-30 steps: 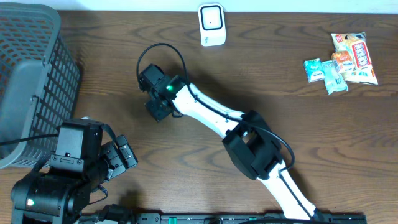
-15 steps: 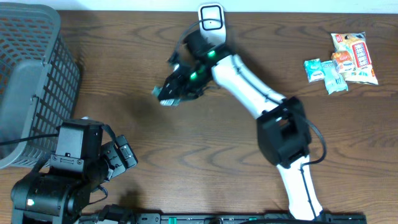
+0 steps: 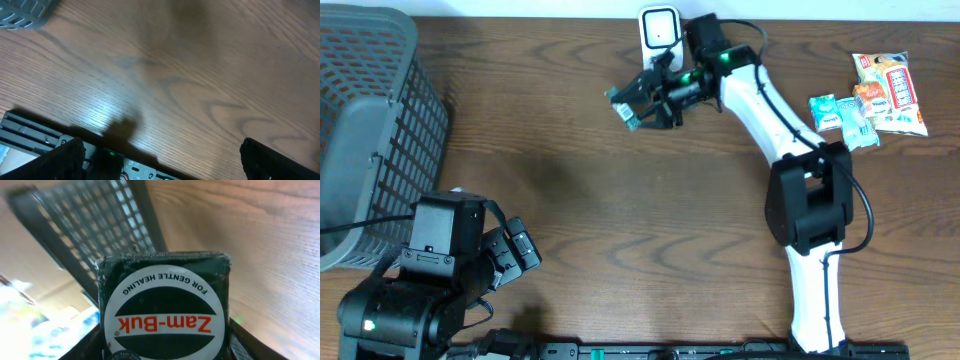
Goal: Scan the item barcode
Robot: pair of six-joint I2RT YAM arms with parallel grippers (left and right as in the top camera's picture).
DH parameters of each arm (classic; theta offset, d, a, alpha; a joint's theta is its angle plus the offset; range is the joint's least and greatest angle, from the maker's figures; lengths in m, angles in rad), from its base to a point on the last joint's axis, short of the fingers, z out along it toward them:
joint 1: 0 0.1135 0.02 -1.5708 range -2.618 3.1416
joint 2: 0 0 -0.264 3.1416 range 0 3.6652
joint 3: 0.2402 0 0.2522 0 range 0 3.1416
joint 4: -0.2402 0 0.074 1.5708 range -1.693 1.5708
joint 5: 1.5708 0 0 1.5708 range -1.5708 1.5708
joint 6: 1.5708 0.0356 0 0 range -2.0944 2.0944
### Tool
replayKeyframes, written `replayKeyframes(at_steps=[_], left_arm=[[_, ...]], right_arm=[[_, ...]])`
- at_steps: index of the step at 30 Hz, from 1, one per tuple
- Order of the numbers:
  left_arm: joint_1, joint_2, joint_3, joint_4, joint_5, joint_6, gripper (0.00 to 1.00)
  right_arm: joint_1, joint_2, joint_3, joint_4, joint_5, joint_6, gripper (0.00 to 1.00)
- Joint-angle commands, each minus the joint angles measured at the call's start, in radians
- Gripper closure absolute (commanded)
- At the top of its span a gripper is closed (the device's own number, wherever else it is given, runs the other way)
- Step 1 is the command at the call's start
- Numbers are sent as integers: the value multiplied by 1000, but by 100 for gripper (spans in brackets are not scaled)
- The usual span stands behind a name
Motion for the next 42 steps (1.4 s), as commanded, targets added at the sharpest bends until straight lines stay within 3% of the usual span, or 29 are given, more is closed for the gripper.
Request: replayKeyframes(at_steps=[1, 5, 11, 42], left_arm=[[0, -1, -1, -3, -6, -4, 3], [0, -1, -1, -3, -6, -4, 2], [0, -1, -1, -3, -6, -5, 3], [0, -1, -1, -3, -6, -5, 2]], right_arm=[[-41, -28, -3, 59, -42, 194, 62], [-87, -28, -3, 127, 18, 290, 63], [-147, -28, -3, 144, 187, 297, 61], [-177, -28, -3, 171, 232, 225, 60]])
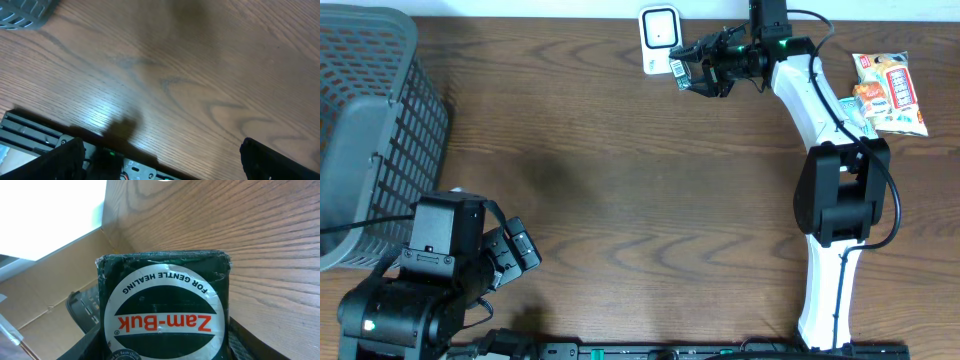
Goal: Scan the item barcode
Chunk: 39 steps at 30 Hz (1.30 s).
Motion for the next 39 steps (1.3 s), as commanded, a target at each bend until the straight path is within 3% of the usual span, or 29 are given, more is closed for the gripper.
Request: replayKeyframes(at_steps=[1, 11, 17, 22, 29, 34, 39], left_arm=[[-1, -1, -1, -2, -6, -5, 3], [-1, -1, -1, -2, -6, -4, 2], [-1, -1, -1, -2, -6, -4, 2], [-1, -1, -1, -2, -6, -4, 3], [-1, -1, -1, -2, -6, -5, 2], [-1, -1, -1, -2, -6, -4, 2], [-1, -1, -1, -2, -6, -5, 3]], right_arm=[[8, -28, -3, 2, -3, -30, 60], [19, -28, -3, 2, 17, -108, 60], [54, -28, -3, -3, 97, -288, 60], [115, -28, -3, -41, 396, -518, 59], [224, -28, -3, -3, 990, -655, 64], [288, -19, -5, 164, 1248, -801, 62], [311, 27, -5, 418, 1302, -992, 59]])
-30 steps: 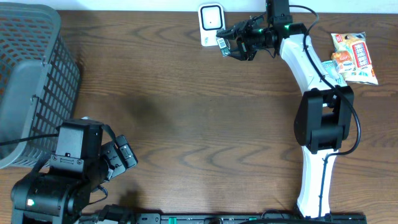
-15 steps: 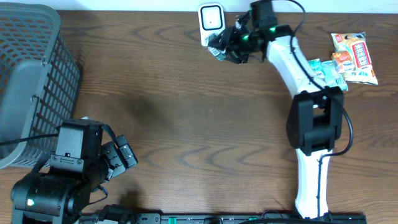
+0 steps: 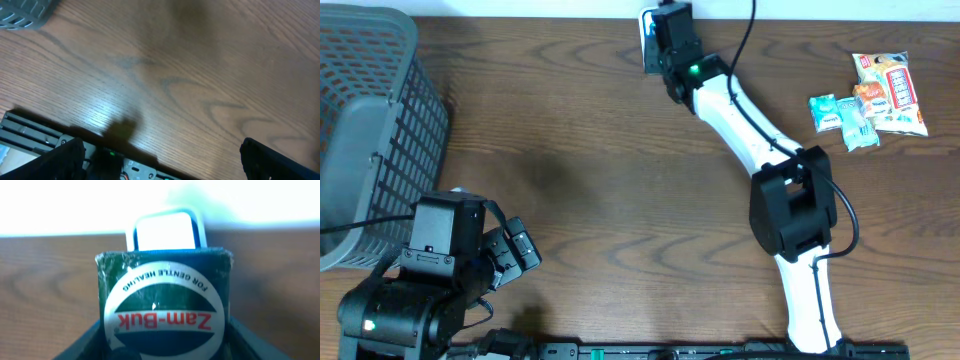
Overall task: Scan the item barcode
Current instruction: 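Hold the Zam-Buk tin in front of the white scanner, then carry the tin to the back-right pile and release it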
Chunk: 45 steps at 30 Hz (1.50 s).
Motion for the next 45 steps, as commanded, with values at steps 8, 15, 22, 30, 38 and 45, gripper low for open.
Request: replayKeyframes(at_steps=[8, 15, 22, 30, 38, 45], left_arm=[[0, -1, -1, -3, -6, -5, 2], [0, -1, -1, -3, -6, -5, 2], [0, -1, -1, -3, -6, -5, 2], [0, -1, -1, -3, -6, -4, 3], [0, -1, -1, -3, -6, -5, 3], [0, -1, -1, -3, -6, -4, 2]], right_arm=[[-18, 122, 0, 388, 117, -329, 57], [-24, 201, 0, 528, 115, -328, 58], [-23, 229, 0, 556, 34, -302, 56], [-25, 204, 0, 542, 47, -234, 60], [-83, 53, 0, 360, 146, -194, 61], [-224, -92, 0, 33, 146, -140, 61]])
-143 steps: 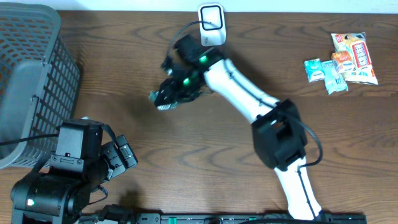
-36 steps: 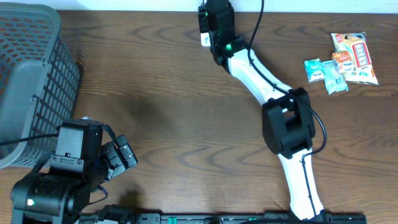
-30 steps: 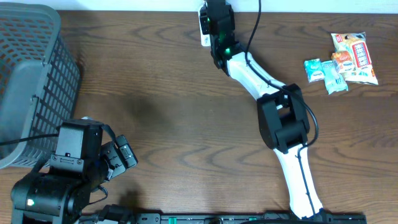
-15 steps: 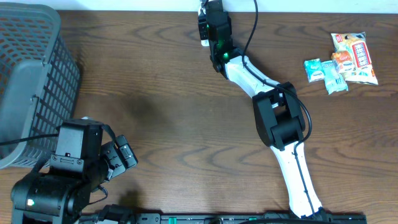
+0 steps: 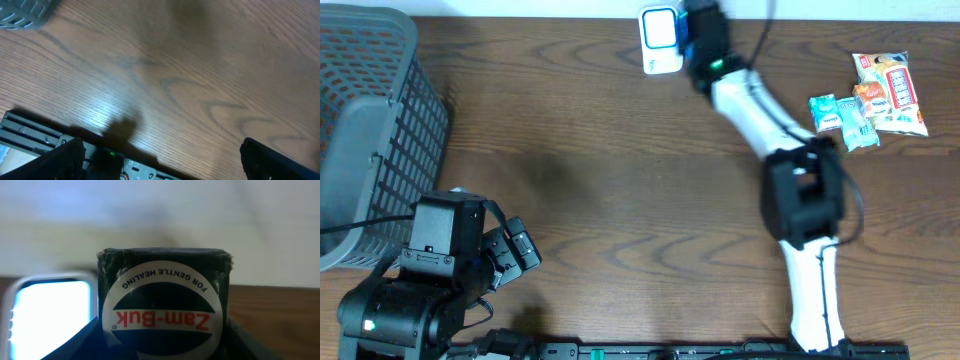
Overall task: Scan the item barcode
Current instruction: 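Carry the tin to the back-right pile and release it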
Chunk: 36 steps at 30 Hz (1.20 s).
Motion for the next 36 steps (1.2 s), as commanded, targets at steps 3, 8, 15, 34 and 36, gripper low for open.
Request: replayKeyframes(at_steps=[3, 8, 15, 34, 36], left_arm=[[-1, -1, -1, -2, -6, -4, 3], [-1, -1, -1, -2, -6, -4, 3], [-1, -1, -1, -2, -6, -4, 3], [-1, -1, -1, -2, -6, -4, 3], [-1, -1, -1, -2, -6, -4, 3]], right_arm=[[-147, -129, 7, -193, 35, 43, 63], [-273, -134, 7, -407, 35, 43, 62], [-420, -133, 0, -557, 33, 43, 52], [-444, -247, 0, -914, -39, 130, 1], [-444, -309, 0, -950, -161, 137, 1]])
